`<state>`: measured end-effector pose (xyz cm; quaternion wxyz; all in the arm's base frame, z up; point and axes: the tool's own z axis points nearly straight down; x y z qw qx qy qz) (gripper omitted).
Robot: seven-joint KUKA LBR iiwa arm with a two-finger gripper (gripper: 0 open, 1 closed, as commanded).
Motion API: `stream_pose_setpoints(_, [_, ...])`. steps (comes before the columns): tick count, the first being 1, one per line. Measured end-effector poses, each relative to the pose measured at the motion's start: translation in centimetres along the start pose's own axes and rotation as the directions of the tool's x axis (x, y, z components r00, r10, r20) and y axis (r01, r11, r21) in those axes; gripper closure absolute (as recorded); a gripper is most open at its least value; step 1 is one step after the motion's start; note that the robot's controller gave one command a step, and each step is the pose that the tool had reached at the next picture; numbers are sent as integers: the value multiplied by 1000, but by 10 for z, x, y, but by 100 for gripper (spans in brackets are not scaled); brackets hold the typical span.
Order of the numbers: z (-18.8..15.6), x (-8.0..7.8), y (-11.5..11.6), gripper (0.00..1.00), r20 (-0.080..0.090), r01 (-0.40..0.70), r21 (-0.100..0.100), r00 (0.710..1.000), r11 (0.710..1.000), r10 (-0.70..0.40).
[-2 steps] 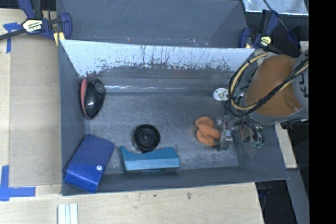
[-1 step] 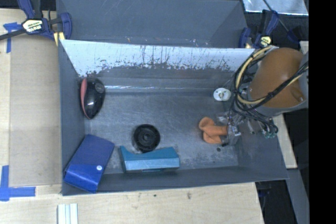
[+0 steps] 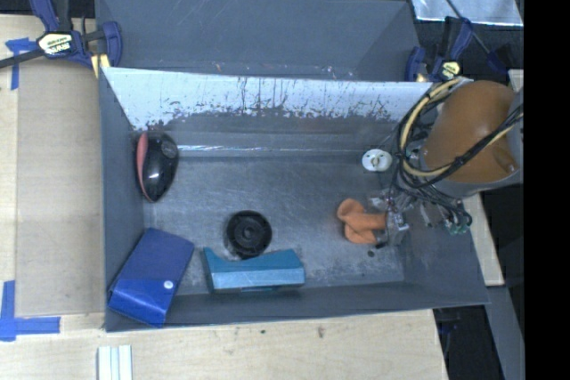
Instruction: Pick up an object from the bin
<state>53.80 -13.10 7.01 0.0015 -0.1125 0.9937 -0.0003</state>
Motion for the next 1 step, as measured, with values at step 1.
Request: stream_pose_setpoints(1, [-14,10,-16,100,3,158,2,987,987,-158])
